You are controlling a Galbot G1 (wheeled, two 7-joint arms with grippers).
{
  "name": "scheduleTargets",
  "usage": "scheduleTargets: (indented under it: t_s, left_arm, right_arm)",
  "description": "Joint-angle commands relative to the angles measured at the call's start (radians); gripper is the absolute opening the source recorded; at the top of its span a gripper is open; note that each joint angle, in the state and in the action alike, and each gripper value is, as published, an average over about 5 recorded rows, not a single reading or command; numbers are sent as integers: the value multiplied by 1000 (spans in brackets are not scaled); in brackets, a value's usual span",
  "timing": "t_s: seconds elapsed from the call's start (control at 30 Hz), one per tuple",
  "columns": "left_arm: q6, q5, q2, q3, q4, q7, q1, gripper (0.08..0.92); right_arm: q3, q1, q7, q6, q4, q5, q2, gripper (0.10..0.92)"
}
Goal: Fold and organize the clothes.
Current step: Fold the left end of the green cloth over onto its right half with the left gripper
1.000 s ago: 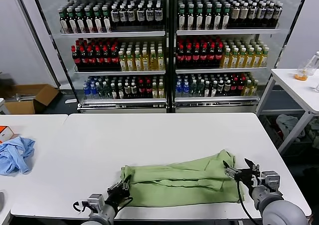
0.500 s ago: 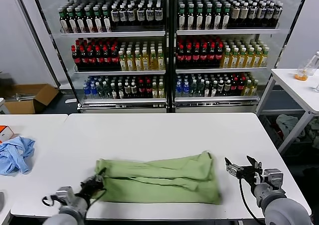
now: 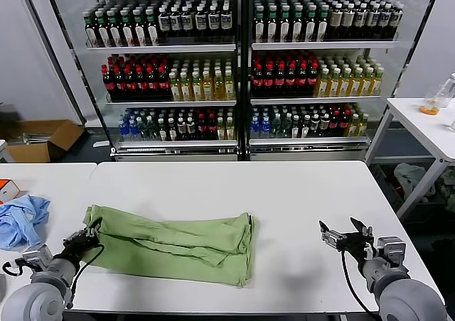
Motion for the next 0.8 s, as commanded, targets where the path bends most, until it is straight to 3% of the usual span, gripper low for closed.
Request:
scheduleTargets:
  t_s: [0.03, 0.17, 0.33, 0.8]
  left_arm:
    - [20, -138, -76, 56, -206, 51, 24, 105]
    - [42, -254, -155, 158, -277, 40, 24, 105]
    - [44, -335, -210, 245, -264, 22, -3, 105]
    - [34, -312, -333, 516, -20, 0, -183, 105]
  right_arm:
    - [-5, 9, 0, -1, 2, 6, -5, 823]
    - [-11, 10, 0, -1, 3, 6, -8, 823]
    - [-11, 11, -1, -1, 4, 6, -9, 823]
    - [-4, 21, -2, -2, -9, 22, -27, 823]
